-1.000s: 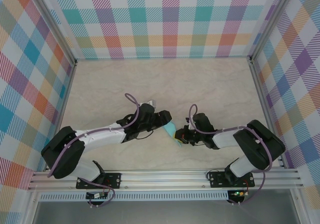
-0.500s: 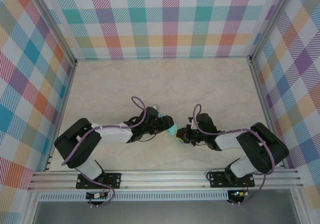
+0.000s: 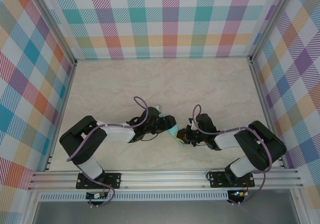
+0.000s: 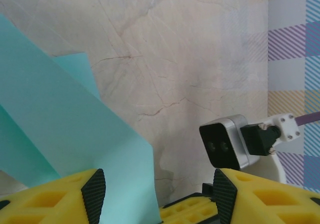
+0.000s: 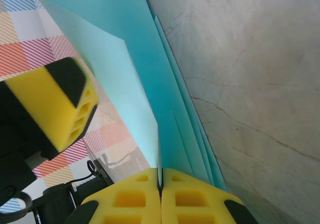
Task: Fold a paper plane with a square sheet of paper (pick it up from the middle)
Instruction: Perform the fifth fold on the wing at the bottom-center of the table.
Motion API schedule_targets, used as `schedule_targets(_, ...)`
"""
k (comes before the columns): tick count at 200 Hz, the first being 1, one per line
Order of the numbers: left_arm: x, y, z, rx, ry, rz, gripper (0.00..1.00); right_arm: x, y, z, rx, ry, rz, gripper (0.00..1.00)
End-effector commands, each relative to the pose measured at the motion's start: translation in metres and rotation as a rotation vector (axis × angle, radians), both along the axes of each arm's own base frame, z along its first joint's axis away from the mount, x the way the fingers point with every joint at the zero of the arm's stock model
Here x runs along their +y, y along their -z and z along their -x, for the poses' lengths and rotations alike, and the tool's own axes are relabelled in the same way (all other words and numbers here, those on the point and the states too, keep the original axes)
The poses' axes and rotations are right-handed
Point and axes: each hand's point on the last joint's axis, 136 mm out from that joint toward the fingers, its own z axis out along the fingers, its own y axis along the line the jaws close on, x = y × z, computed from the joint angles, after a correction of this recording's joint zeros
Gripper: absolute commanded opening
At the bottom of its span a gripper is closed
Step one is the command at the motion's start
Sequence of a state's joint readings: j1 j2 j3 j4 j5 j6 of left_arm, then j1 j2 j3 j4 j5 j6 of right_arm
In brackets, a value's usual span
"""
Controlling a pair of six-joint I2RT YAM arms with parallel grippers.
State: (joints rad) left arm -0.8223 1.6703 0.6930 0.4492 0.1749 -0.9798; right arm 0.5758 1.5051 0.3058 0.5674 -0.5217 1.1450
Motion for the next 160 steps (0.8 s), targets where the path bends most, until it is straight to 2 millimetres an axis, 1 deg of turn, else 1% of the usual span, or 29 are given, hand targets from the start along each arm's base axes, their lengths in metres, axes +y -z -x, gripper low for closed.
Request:
schedule_targets(1, -0.008, -0.001, -0.008, -0.009, 0.001, 0.022, 0.61, -0.001, 0.001, 0.002, 0.010, -0.004, -0.013, 0.05)
schedule_targets(41, -0.013, 0.010, -0.013, 0.004, -0.006, 0.012, 0.61, -0.002, 0.005, 0.004, 0.020, -0.010, -0.003, 0.06)
schedule_targets(66, -0.010, 0.015, -0.013, 0.016, -0.014, -0.010, 0.61, -0.004, 0.009, 0.006, 0.035, -0.012, 0.010, 0.06)
schedule_targets(77, -0.006, 0.020, -0.014, 0.029, -0.028, -0.041, 0.60, -0.004, 0.011, 0.006, 0.043, -0.013, 0.019, 0.07)
schedule_targets(87, -0.002, 0.028, -0.012, 0.052, -0.035, -0.076, 0.60, -0.005, 0.014, 0.007, 0.051, -0.012, 0.029, 0.07)
schedule_targets(111, -0.001, 0.045, -0.009, 0.104, -0.028, -0.115, 0.58, -0.011, 0.022, 0.011, 0.073, -0.011, 0.076, 0.11)
schedule_targets(126, 0.003, 0.059, -0.004, 0.147, -0.034, -0.151, 0.57, -0.014, 0.026, 0.014, 0.082, -0.021, 0.104, 0.14)
schedule_targets(141, 0.006, 0.069, 0.000, 0.172, -0.030, -0.174, 0.56, -0.017, 0.027, 0.016, 0.088, -0.029, 0.134, 0.17)
schedule_targets(160, 0.010, 0.078, 0.003, 0.193, -0.028, -0.196, 0.55, -0.022, 0.023, 0.020, 0.080, -0.051, 0.170, 0.21)
